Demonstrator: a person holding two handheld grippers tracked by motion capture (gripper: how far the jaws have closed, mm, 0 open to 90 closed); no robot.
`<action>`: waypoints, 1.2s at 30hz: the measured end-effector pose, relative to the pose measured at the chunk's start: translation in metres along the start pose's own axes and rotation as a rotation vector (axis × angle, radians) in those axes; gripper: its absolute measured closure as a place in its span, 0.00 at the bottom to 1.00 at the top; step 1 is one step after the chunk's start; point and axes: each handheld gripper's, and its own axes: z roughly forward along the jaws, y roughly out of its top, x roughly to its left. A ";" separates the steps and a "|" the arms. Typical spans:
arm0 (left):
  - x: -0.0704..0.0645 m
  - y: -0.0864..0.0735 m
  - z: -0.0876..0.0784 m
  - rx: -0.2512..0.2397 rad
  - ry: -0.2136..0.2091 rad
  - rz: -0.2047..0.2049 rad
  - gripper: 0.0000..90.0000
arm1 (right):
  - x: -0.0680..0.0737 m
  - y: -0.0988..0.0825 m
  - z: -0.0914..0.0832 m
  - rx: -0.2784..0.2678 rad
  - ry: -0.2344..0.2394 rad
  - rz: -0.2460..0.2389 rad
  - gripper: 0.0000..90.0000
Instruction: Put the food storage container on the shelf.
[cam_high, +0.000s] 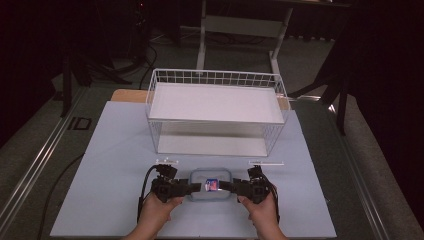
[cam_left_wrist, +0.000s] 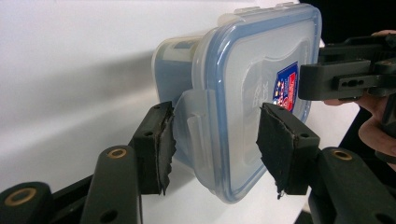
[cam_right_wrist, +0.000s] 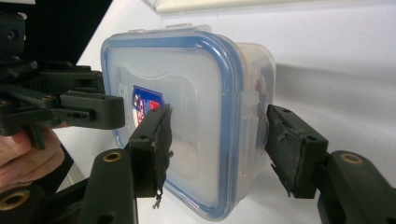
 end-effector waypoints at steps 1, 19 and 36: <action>0.000 0.003 0.000 -0.004 0.002 0.004 0.53 | 0.000 0.003 0.000 -0.013 -0.002 -0.009 0.47; 0.023 0.052 0.016 -0.122 0.003 0.039 0.54 | -0.015 0.059 0.010 -0.142 -0.032 -0.027 0.47; 0.051 0.079 0.038 -0.158 0.030 0.058 0.53 | -0.044 0.072 0.041 -0.222 -0.022 0.036 0.46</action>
